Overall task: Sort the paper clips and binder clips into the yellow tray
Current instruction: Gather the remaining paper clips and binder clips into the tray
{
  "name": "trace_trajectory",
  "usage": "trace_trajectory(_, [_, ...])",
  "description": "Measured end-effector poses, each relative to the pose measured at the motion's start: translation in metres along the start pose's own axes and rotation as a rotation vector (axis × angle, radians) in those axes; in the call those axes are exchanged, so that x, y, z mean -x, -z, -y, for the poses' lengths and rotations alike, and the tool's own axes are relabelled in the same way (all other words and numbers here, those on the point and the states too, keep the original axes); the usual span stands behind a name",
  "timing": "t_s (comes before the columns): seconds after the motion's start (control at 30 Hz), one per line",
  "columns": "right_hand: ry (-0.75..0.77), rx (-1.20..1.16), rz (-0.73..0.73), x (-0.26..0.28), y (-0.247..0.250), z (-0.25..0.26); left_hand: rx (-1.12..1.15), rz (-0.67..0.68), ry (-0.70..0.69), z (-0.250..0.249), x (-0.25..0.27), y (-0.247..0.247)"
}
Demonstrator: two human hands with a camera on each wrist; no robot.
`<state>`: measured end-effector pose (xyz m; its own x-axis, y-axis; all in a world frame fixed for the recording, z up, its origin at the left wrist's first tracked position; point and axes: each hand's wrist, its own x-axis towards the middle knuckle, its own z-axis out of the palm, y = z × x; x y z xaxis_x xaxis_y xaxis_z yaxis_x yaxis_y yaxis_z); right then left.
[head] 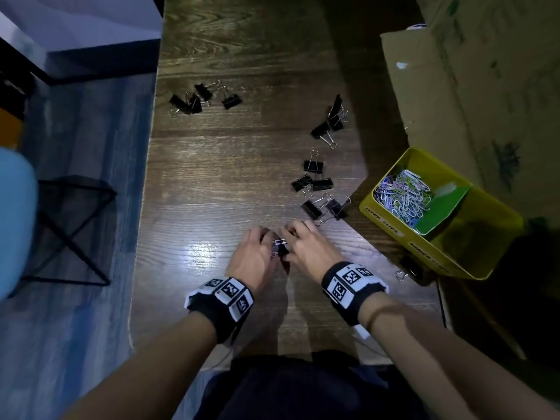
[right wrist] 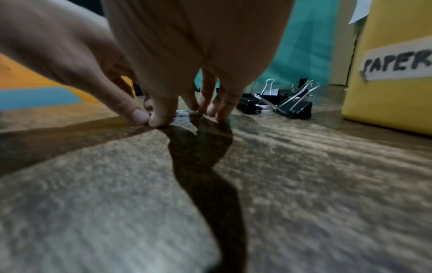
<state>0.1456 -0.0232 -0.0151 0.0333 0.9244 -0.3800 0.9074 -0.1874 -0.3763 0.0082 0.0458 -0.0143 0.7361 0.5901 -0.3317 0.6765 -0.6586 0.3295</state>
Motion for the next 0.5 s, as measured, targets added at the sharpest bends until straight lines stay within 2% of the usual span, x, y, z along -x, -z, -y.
trace_trajectory(0.1, [-0.004, -0.001, 0.002, 0.004, -0.005, -0.001, 0.0, 0.012, -0.008, -0.001, 0.002, -0.006])
trace_trajectory(0.23, [-0.102, -0.061, 0.05, 0.013, -0.006, 0.001, -0.014, 0.056, -0.018, -0.002, -0.001, -0.007])
trace_trajectory(0.33, [-0.099, 0.06, 0.036, 0.015, -0.004, 0.007, -0.097, 0.115, -0.02, -0.004, -0.004, -0.004])
trace_trajectory(0.5, [-0.027, 0.245, 0.118, 0.015, 0.003, 0.018, -0.129, 0.233, -0.005, -0.015, -0.015, 0.016])
